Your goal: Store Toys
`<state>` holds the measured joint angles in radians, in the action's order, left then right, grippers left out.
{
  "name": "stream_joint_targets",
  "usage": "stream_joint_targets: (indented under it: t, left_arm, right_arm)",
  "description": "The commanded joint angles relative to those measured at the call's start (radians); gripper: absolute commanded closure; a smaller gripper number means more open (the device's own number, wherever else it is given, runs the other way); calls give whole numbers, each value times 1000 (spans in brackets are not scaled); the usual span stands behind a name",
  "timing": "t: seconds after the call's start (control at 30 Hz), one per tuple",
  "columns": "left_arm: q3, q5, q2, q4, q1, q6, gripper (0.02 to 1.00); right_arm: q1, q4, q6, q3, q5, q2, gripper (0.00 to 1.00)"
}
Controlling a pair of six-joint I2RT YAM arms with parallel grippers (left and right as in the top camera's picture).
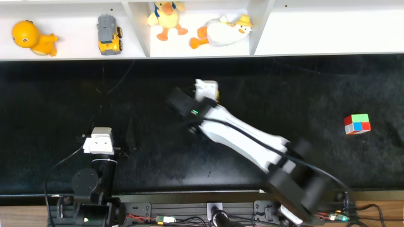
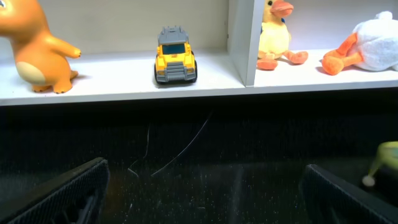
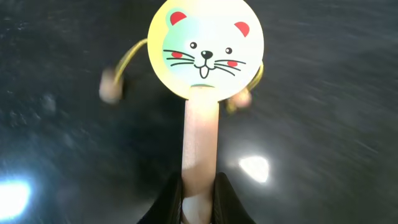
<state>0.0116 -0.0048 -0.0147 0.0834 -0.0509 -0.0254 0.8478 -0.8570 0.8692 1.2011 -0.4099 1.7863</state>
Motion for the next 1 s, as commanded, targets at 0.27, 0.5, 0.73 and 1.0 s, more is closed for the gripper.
stream_joint_targets:
  t: [0.27, 0.5, 0.73, 1.0]
  left_arm:
    - [-3, -5, 12, 2, 1, -3, 20]
    - [-3, -5, 12, 2, 1, -3, 20]
    - [-3, -5, 12, 2, 1, -3, 20]
    - [-3, -5, 12, 2, 1, -3, 20]
  right_arm:
    - [-192, -127, -10, -315, 19, -597, 956]
    - [-560, -120, -491, -251, 184, -594, 958]
    - [-756, -95, -860, -57, 238, -406, 958]
    - [-765, -16, -989, 173, 234, -149, 956]
